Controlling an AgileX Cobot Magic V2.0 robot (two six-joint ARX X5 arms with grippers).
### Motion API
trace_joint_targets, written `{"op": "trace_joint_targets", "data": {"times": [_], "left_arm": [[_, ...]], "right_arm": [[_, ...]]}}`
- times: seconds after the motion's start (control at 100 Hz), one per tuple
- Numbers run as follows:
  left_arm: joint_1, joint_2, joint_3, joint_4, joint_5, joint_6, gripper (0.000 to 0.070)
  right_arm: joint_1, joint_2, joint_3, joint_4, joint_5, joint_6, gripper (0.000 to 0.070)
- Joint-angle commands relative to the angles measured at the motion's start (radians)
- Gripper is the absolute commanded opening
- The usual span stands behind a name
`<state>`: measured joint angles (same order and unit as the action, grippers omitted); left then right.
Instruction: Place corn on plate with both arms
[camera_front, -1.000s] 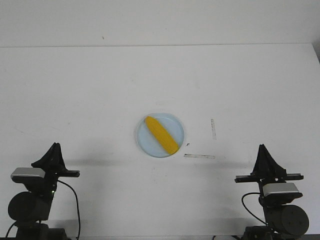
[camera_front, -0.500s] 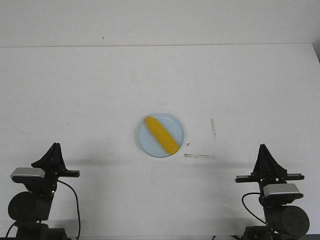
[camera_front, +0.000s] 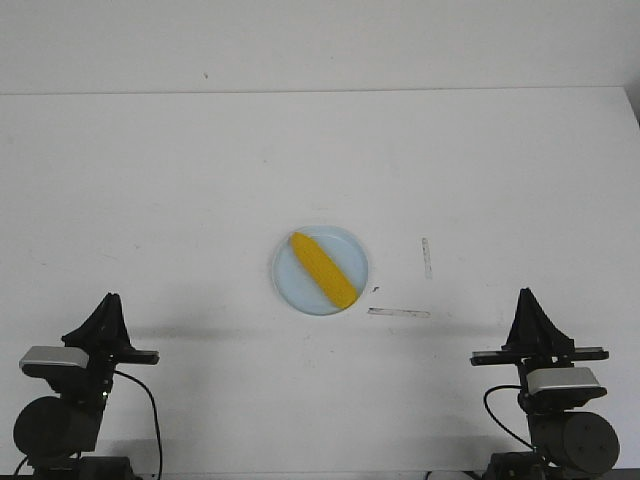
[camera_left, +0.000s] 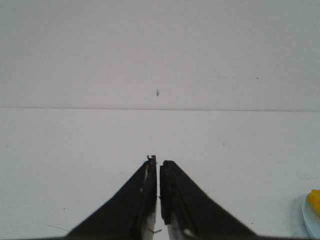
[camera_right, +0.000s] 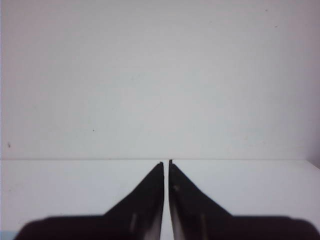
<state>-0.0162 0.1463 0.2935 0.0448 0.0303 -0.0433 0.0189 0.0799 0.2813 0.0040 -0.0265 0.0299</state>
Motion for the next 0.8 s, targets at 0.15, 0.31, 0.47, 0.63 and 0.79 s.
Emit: {"op": "trace_joint_targets", "data": {"times": [0.15, 0.31, 0.47, 0.63, 0.79], "left_arm": [[0.0, -0.142, -0.113, 0.009, 0.003, 0.004, 0.0001], [0.001, -0.143, -0.197, 0.087, -0.008, 0.002, 0.0002], [0.001, -0.143, -0.28, 0.181, -0.011, 0.001, 0.0002], [0.001, -0.143, -0.28, 0.166, -0.013, 0.001, 0.0003], [0.001, -0.143, -0.28, 0.166, -0.012, 0.001, 0.0002]], "right_arm": [[0.0, -0.002, 0.002, 0.011, 0.0, -0.008, 0.0016], [0.0, -0.002, 0.002, 0.011, 0.0, -0.008, 0.0016], [0.0, -0.002, 0.002, 0.011, 0.0, -0.008, 0.0016], [0.0, -0.002, 0.003, 0.011, 0.0, -0.008, 0.0016], [0.0, -0.002, 0.003, 0.011, 0.0, -0.008, 0.0016]]}}
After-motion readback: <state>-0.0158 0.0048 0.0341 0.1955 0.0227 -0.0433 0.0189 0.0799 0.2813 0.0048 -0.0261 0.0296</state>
